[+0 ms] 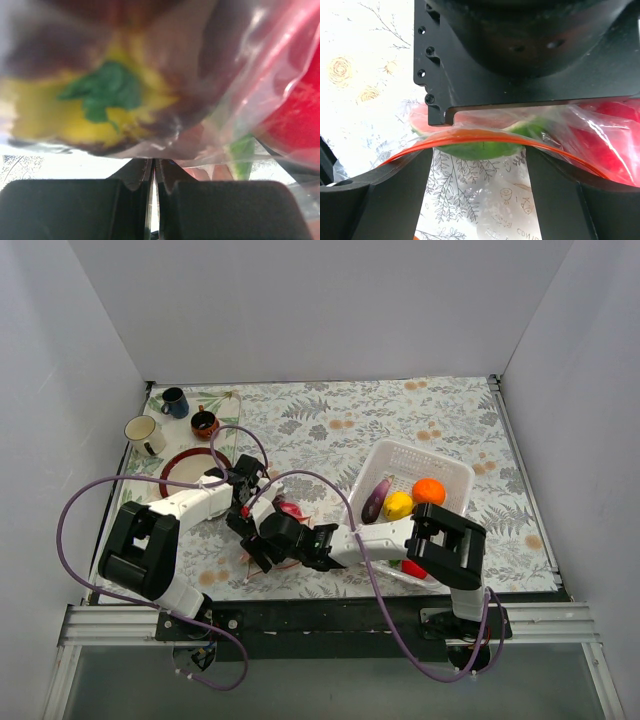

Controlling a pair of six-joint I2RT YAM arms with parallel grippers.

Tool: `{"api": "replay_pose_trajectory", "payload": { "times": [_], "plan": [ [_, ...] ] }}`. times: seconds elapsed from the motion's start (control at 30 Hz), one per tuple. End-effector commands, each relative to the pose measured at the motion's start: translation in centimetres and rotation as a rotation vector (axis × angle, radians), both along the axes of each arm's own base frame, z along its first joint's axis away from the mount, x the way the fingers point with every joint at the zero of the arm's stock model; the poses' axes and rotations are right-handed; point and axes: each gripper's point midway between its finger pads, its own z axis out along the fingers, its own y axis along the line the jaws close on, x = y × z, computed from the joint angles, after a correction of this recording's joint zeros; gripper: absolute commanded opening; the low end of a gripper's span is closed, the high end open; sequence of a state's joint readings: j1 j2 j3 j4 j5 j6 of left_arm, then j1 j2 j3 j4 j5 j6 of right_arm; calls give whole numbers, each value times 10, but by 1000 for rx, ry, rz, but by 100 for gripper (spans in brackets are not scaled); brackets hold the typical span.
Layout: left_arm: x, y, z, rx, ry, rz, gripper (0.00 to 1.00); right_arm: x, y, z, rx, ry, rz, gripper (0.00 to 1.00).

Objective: Open the zip-top bag and remove the fake food

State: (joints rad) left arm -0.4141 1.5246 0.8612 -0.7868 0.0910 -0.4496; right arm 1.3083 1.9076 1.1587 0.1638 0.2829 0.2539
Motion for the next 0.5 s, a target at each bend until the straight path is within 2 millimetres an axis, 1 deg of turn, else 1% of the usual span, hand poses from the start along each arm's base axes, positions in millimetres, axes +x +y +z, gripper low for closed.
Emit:
{"api": "replay_pose_trajectory", "payload": {
  "times": [0.0, 0.1, 0.17, 0.2, 0.27, 0.37, 0.47],
  "plan": [
    [-15, -6, -6, -23, 52, -20, 0, -2, 25, 48, 199, -24, 41, 83],
    [-15, -4, -9, -15, 51, -22, 0, -5, 24, 55, 227, -19, 54, 83],
    [-15, -3, -10, -13, 52, -22, 0, -8, 23, 66, 264, -22, 65, 83],
    [-15, -4, -11, -14, 53, -22, 0, -9, 21, 65, 268, -15, 64, 83],
    [-14, -5, -11, -18, 53, -18, 0, -10, 21, 76, 297, -16, 62, 83],
    [-13, -6, -10, -21, 50, -15, 0, -8, 18, 76, 299, -8, 34, 84],
    [-13, -5, -10, -18, 50, -13, 0, -1, 16, 67, 250, -8, -9, 84]
  ]
}}
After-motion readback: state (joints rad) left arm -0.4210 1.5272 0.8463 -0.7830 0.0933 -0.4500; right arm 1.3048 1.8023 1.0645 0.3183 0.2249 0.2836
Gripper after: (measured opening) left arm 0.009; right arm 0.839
